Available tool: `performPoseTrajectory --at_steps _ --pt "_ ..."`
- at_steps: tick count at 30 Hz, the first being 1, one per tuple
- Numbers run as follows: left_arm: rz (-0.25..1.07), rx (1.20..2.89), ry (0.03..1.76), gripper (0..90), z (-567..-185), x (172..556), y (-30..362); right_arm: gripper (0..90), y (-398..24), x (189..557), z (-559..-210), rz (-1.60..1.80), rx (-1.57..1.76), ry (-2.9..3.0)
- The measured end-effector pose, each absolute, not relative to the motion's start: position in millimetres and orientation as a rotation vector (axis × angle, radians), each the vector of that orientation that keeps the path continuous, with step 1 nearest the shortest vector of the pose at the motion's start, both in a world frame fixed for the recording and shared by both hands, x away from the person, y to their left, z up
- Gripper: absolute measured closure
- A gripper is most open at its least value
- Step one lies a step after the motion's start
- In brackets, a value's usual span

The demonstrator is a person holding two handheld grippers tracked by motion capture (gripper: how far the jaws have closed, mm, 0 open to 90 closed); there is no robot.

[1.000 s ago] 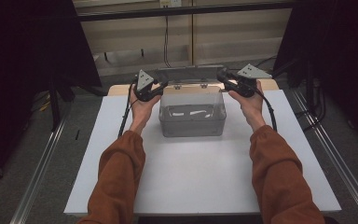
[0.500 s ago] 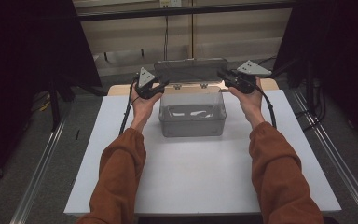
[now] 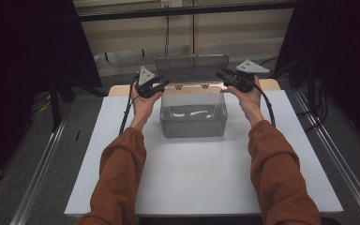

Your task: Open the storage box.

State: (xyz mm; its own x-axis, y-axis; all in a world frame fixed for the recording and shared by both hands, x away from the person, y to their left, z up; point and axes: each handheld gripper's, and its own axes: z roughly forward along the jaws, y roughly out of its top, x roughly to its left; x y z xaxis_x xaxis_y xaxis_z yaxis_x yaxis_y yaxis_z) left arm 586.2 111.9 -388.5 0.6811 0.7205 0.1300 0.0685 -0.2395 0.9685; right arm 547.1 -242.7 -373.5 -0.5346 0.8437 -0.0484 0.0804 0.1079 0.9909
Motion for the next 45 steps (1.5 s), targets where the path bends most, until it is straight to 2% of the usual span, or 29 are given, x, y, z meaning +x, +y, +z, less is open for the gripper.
performPoseTrajectory --at_steps 14,21,45 --pt "0.673 1.724 0.653 67.0 -386.6 589.3 112.7 63.3 -247.9 560.5 -400.0 1.473 1.0 1.783" --pt "0.636 1.724 0.688 67.7 -385.2 591.6 113.8 68.5 -247.5 564.5 -407.1 1.524 1.043 1.769" --pt "0.555 1.7 0.837 68.5 -397.5 602.4 112.9 74.8 -248.1 572.9 -405.7 1.534 1.101 1.752"
